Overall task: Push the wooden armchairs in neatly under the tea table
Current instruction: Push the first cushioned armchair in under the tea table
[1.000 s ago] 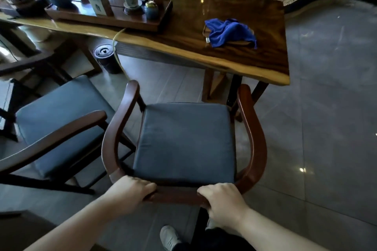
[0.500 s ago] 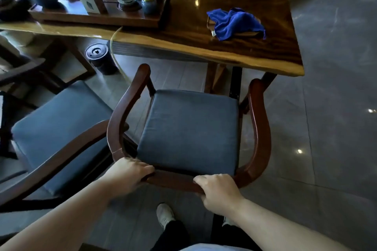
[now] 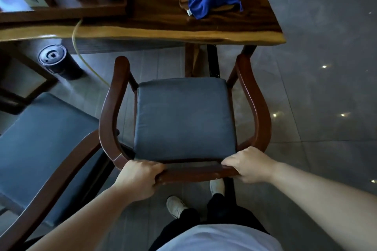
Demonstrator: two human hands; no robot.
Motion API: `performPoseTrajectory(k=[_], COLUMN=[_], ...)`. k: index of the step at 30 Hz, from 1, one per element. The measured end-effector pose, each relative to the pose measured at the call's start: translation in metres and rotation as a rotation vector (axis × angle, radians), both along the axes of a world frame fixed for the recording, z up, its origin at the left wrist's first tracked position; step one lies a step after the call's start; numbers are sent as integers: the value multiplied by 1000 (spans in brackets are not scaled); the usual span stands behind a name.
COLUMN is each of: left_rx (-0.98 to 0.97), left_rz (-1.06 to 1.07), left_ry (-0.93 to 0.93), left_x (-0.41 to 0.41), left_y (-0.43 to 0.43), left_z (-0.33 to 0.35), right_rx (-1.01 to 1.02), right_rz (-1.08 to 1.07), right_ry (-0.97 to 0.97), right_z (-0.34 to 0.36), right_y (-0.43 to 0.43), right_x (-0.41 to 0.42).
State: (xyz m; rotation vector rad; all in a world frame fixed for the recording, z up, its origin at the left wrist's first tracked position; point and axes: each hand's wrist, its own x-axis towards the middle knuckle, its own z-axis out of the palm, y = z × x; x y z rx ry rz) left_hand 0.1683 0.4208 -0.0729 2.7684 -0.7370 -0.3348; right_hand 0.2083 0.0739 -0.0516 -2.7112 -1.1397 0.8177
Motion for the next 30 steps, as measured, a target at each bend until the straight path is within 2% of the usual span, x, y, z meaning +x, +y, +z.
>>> performPoseTrajectory(k=[7,14,19,30], left_rx=[-32,-19,9,120], left_rz=[-21,-34,-128,-137], left_ry=[-38,-46,-63,-19], left_x=[6,27,37,75], left_y=[-3,-28,-30,35], left_z=[1,6,11,27], right_rx=[-27,-19,20,125], right_rz=[117,48,-10,-158], right_ry=[8,-36,-46,-135], right_z=[6,5,4,-14], right_y=[-3,-28,-32,38], right_x=[15,42,42,31])
